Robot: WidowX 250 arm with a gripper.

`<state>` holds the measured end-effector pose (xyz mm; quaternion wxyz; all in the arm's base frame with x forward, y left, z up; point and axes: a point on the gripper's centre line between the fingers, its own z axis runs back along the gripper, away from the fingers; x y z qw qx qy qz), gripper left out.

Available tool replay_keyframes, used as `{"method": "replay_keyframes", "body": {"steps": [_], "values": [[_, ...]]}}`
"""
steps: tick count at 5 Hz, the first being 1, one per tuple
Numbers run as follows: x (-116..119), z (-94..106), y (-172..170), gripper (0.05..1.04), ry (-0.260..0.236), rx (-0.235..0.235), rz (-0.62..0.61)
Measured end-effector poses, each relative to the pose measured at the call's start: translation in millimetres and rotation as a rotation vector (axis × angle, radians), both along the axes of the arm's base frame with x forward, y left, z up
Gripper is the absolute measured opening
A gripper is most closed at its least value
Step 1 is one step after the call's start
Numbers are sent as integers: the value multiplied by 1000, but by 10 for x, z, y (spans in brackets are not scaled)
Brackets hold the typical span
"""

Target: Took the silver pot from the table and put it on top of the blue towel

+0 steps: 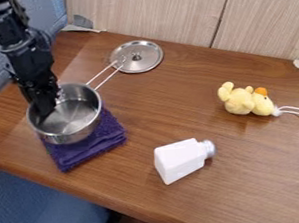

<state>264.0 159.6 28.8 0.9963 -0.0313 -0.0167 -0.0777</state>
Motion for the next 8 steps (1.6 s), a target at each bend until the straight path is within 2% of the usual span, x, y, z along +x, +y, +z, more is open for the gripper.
{"method": "replay_keyframes", "body": {"steps": [1, 2, 3, 4, 6, 7, 8], "values": [[-55, -134, -30, 83, 23, -7, -3], [-36, -186, -36, 83, 19, 25, -21], [-34, -200, -35, 112, 21, 27, -18], [-22, -217, -45, 295, 31, 42, -20], [-10, -204, -38, 854, 28, 44, -6], [22, -186, -38, 1013, 20, 36, 3], [85, -54, -34, 1009, -26, 35, 17]]}}
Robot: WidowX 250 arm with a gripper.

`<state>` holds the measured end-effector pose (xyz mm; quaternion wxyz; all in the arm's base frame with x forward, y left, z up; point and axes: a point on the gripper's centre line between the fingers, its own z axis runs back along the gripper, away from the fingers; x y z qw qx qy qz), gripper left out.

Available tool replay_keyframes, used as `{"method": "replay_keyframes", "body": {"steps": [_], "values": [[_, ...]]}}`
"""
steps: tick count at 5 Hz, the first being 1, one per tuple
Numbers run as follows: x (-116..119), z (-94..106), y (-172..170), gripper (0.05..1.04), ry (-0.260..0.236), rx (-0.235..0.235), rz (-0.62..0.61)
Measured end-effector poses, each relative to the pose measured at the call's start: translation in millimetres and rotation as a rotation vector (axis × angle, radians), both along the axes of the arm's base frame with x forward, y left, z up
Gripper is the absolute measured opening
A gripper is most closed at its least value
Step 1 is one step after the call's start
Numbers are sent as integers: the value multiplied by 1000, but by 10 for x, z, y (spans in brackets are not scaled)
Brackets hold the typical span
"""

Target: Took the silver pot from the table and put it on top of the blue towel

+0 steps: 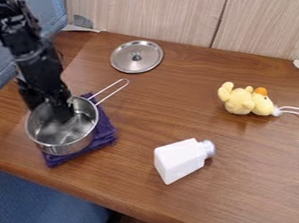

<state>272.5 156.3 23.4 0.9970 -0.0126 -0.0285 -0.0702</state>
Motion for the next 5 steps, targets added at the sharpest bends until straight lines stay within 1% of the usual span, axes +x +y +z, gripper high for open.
{"method": "replay_keyframes", "body": {"steps": [1, 2, 3, 4, 5], "values": [[45, 143, -19, 1004, -42, 0, 1], [81, 363, -13, 1001, -96, 23, -7], [135, 595, -28, 1001, -173, 49, -31], [222, 611, -156, 1001, -197, 57, -129], [224, 611, -166, 1001, -196, 57, -140]]}}
